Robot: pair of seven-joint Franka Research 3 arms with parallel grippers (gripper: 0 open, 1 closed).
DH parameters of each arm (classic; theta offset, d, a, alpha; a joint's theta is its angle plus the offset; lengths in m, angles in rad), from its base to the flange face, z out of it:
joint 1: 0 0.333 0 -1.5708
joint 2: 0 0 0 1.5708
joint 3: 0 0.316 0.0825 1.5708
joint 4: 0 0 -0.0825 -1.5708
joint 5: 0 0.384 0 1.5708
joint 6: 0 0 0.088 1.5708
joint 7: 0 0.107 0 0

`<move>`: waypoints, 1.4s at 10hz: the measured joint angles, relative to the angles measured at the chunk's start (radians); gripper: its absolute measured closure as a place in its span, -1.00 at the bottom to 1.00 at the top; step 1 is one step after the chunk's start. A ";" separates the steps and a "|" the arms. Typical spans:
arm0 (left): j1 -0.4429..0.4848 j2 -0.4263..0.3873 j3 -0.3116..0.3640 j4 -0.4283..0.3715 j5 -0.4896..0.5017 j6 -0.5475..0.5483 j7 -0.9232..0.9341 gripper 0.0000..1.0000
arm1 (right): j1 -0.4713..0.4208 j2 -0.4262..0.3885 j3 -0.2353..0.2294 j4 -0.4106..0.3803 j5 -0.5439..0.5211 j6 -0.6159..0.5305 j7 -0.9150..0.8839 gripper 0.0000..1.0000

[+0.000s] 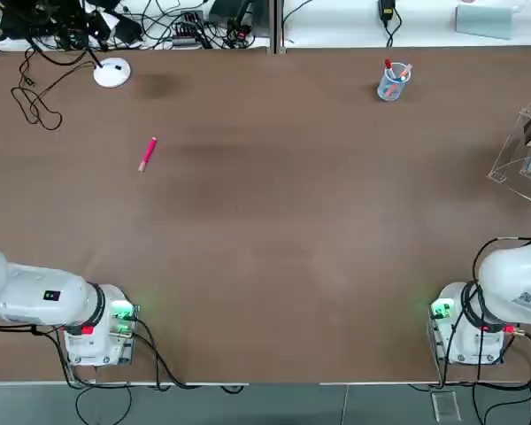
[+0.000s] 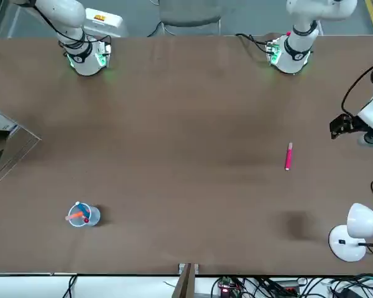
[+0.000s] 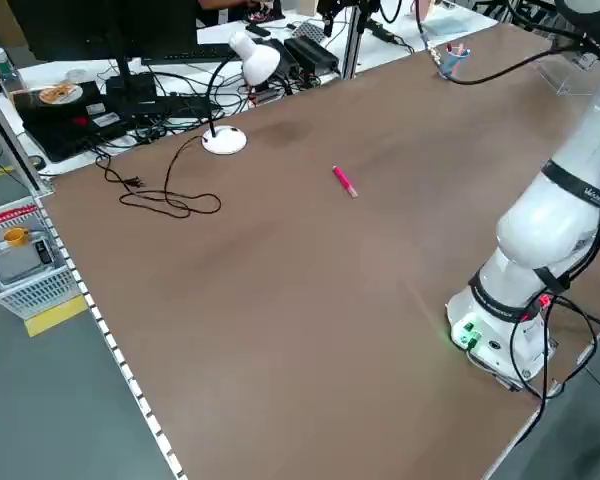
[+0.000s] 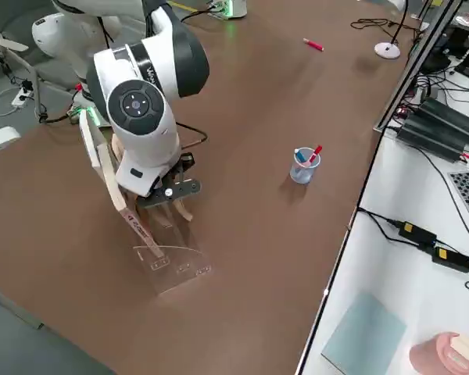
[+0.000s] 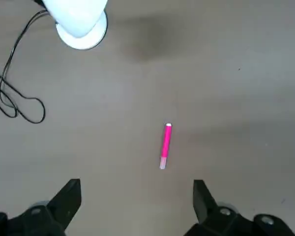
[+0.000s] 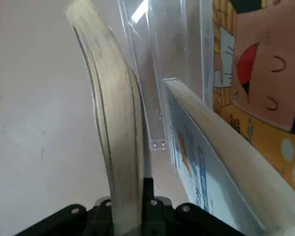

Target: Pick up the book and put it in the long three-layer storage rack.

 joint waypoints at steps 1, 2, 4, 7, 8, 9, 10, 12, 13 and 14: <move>0.001 -0.006 0.003 -0.008 0.000 0.000 0.000 -1.00 | 0.000 0.005 0.000 0.000 -0.003 0.001 -0.001 0.68; 0.001 -0.008 0.004 -0.009 0.000 -0.004 -0.001 -1.00 | 0.000 0.011 0.001 0.000 -0.008 0.003 -0.002 0.68; 0.001 -0.013 0.005 -0.002 -0.002 -0.030 -0.006 -1.00 | 0.000 0.020 0.001 0.002 -0.022 0.016 -0.013 0.68; 0.000 -0.027 0.003 0.042 -0.008 -0.136 -0.035 -1.00 | 0.000 0.034 0.002 0.004 -0.027 0.028 -0.023 0.68; 0.000 -0.034 0.003 0.052 -0.008 -0.154 -0.038 -1.00 | 0.000 0.036 0.002 0.004 -0.028 0.029 -0.024 0.68; 0.000 -0.042 0.003 0.056 -0.008 -0.163 -0.038 -1.00 | 0.000 0.038 0.003 0.005 -0.028 0.030 -0.024 0.68; 0.001 -0.048 0.003 0.056 -0.008 -0.166 -0.038 -1.00 | 0.000 0.039 0.003 0.005 -0.028 0.030 -0.024 0.68; 0.013 -0.050 0.005 0.056 -0.008 -0.167 -0.036 -1.00 | 0.000 0.043 0.004 0.009 -0.028 0.031 -0.024 0.68; 0.023 -0.049 0.005 0.055 -0.008 -0.168 -0.031 -1.00 | 0.000 0.047 0.004 0.012 -0.029 0.032 -0.024 0.68; 0.032 -0.049 0.006 0.054 -0.008 -0.168 -0.024 -1.00 | 0.000 0.053 0.005 0.016 -0.033 0.034 -0.024 0.68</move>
